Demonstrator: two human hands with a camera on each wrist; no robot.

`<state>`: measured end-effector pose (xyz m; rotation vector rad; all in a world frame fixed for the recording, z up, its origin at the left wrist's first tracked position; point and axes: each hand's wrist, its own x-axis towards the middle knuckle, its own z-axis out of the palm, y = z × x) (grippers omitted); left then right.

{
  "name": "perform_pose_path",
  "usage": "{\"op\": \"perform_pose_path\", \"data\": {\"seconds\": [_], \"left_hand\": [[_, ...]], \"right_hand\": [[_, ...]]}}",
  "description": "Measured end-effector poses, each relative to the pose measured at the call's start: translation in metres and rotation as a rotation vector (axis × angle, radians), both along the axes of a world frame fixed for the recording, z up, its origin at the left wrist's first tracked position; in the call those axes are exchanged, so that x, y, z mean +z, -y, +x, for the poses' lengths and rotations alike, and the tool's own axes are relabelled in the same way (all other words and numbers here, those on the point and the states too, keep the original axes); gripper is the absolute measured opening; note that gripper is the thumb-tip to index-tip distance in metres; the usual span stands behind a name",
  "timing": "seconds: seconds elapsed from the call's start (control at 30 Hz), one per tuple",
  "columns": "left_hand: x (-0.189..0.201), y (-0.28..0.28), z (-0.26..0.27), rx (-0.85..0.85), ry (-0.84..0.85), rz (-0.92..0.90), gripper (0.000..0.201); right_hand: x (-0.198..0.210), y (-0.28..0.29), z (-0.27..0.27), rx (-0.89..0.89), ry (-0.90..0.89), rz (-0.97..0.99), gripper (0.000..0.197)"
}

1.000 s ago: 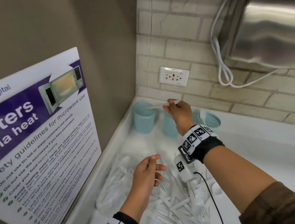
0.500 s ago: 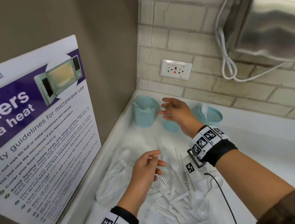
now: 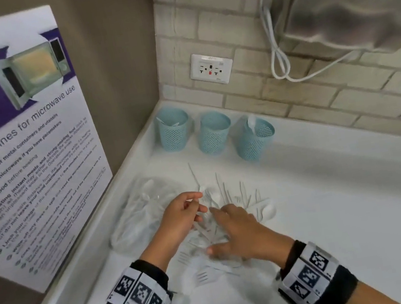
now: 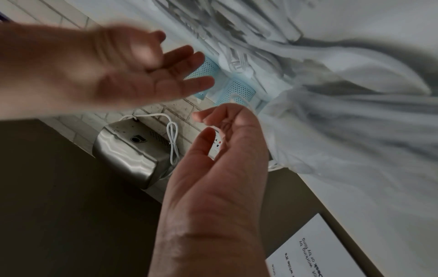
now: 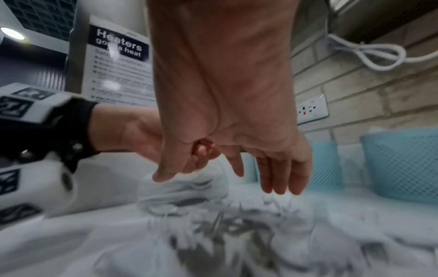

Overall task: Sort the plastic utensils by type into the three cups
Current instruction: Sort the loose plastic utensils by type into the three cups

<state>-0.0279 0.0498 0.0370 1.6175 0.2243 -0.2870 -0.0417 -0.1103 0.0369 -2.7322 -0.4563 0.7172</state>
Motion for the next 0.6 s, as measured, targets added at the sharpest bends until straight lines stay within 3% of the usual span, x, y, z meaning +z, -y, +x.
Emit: {"op": "perform_pose_path", "data": {"seconds": [0.1,0.2,0.4,0.6], "left_hand": [[-0.001,-0.001,-0.007,-0.024,0.001,0.016,0.024],[-0.001,-0.003,-0.014,-0.04,-0.004,0.035,0.025],[-0.001,-0.007,-0.019,-0.026,-0.014,0.04,0.025],[0.0,-0.008,-0.019,-0.009,-0.002,0.041,0.025]], "right_hand": [[-0.017,-0.01,-0.016,0.027,-0.016,-0.081,0.109],[-0.036,-0.014,-0.016,0.061,0.034,-0.158,0.112],[-0.047,-0.016,-0.006,0.008,0.093,-0.182,0.077],[-0.046,-0.02,0.0,-0.049,0.085,-0.167,0.059]]}}
